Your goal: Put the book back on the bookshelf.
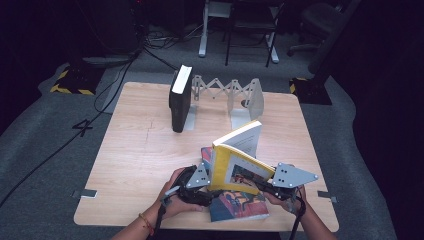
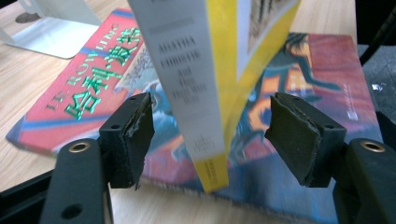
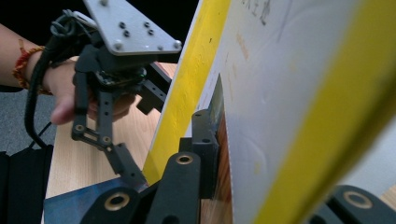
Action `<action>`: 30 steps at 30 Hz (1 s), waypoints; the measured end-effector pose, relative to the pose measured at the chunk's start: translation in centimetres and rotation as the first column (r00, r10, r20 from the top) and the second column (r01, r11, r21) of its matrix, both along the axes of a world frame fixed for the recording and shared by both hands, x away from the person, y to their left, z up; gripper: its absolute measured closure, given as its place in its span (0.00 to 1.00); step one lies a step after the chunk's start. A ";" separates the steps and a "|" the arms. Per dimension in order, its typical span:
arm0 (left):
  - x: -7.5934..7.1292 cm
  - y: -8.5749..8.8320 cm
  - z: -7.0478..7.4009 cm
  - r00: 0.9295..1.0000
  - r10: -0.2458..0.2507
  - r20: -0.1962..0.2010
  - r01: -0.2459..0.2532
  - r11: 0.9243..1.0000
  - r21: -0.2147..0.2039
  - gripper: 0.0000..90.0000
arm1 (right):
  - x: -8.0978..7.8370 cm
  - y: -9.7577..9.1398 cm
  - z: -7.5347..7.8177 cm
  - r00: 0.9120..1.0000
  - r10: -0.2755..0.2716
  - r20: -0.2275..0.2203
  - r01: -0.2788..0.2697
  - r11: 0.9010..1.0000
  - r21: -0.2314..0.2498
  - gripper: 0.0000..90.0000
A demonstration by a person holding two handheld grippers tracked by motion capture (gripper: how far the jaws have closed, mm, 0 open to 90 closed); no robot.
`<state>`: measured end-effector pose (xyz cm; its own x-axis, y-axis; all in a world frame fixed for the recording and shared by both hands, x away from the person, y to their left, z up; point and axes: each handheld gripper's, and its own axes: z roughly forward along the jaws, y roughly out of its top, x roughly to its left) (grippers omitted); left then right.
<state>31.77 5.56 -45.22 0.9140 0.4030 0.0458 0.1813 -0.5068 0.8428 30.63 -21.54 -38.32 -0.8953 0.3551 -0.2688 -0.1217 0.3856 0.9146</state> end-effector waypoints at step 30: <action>0.2 -0.4 1.5 0.996 -0.061 0.070 0.068 0.992 -0.105 0.82 | 2.0 -4.3 -1.1 0.971 -0.231 -0.065 0.234 0.971 0.048 0.42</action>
<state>31.99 5.11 -43.68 0.9346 0.3494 0.0669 0.0931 -0.4219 0.9018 32.61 -25.86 -39.43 -0.8002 0.5681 -0.1922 0.0200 0.3455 0.9382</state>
